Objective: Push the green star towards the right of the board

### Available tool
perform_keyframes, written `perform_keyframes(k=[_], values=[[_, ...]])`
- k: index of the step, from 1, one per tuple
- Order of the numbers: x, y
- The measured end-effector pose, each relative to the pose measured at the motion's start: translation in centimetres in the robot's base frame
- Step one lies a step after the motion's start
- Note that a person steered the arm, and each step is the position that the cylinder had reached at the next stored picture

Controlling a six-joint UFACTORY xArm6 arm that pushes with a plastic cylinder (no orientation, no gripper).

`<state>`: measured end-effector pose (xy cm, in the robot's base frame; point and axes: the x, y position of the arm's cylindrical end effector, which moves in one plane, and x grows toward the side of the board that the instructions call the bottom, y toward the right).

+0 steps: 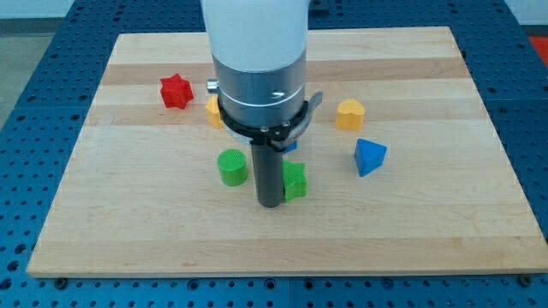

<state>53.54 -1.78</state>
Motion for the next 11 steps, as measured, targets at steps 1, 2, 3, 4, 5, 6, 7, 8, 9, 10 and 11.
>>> perform_keyframes(k=[1,2,3,4,5,6,7,8,9,10,11], values=[[0.0,-0.4],[-0.1,-3.8],[-0.1,-9.5],[-0.3,-13.0],[-1.2,-12.9],[-2.0,-9.8],[-2.0,-5.5],[-2.0,-1.5],[-2.1,1.5],[-2.7,2.9],[-3.5,5.2]])
